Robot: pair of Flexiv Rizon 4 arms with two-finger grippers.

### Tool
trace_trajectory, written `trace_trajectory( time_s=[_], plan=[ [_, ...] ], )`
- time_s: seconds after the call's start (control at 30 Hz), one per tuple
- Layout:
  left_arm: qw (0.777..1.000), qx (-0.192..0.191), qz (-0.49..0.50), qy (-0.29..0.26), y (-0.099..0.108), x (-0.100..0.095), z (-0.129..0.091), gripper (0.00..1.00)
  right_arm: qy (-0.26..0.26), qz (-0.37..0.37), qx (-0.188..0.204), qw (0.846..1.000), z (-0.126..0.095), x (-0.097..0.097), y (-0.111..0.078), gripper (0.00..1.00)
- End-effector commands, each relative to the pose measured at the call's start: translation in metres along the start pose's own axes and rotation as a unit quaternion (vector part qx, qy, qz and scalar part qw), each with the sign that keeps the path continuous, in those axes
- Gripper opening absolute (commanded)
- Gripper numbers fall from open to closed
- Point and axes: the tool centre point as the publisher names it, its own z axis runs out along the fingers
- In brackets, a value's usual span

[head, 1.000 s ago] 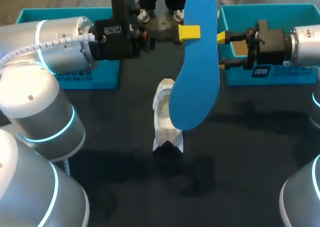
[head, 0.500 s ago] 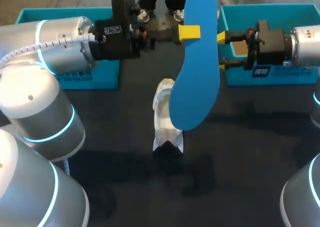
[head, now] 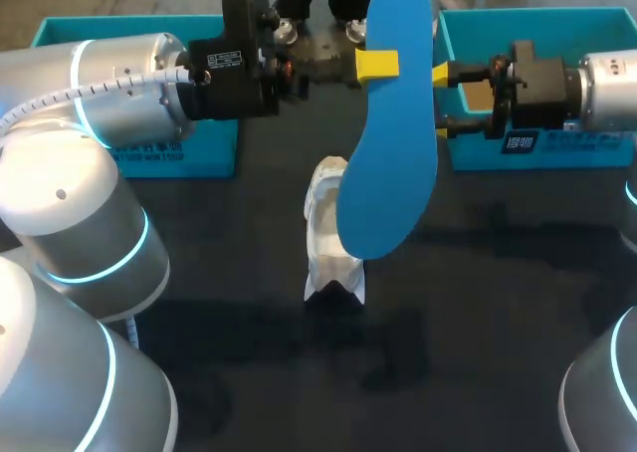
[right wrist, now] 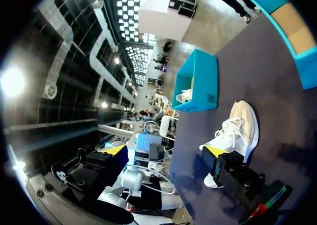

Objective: Take the shoe out of the shoebox, open the shoe tongue, remove and reinsert the insole, then place the shoe into the shoebox

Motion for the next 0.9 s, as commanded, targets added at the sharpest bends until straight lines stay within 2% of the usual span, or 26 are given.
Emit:
trace_trajectory(
  time_s=[0.03, 0.07, 0.17, 0.27, 0.4, 0.47, 0.63, 0.67, 0.9],
  plan=[
    [1.000, 0.002, 0.000, -0.001, 0.002, 0.000, 0.000, 0.00, 0.000, 0.000, 0.000, 1.000, 0.002, 0.000, 0.001, 1.00],
    [1.000, 0.002, 0.000, -0.001, 0.002, 0.000, 0.000, 0.00, 0.000, 0.000, 0.000, 1.000, 0.002, 0.000, 0.001, 1.00],
    [0.997, 0.005, 0.067, 0.022, 0.000, -0.016, -0.009, 0.00, 0.000, 0.000, 0.000, 1.000, 0.002, 0.000, 0.001, 1.00],
    [0.991, 0.035, 0.123, 0.041, -0.005, -0.024, -0.011, 0.00, 0.000, 0.000, 0.000, 1.000, 0.002, 0.000, 0.001, 1.00],
    [0.968, 0.069, 0.227, 0.082, -0.010, -0.032, -0.011, 0.00, 0.000, 0.000, 0.000, 1.000, 0.002, 0.000, 0.001, 1.00],
    [0.948, 0.073, 0.293, 0.101, -0.010, -0.035, -0.014, 0.00, 0.000, 0.000, 0.000, 1.000, 0.002, 0.000, 0.001, 1.00],
    [0.912, 0.057, 0.392, 0.107, -0.012, -0.043, -0.022, 0.00, 0.000, 0.000, 0.000, 1.000, 0.002, 0.000, 0.001, 1.00],
    [0.898, 0.050, 0.420, 0.118, -0.013, -0.045, -0.024, 0.00, 0.000, 0.000, 0.000, 1.000, 0.002, 0.000, 0.001, 1.00],
    [0.841, -0.006, 0.527, 0.123, -0.016, -0.053, -0.037, 0.00, 0.000, 0.000, 0.000, 1.000, 0.002, 0.000, 0.001, 1.00]
  ],
)
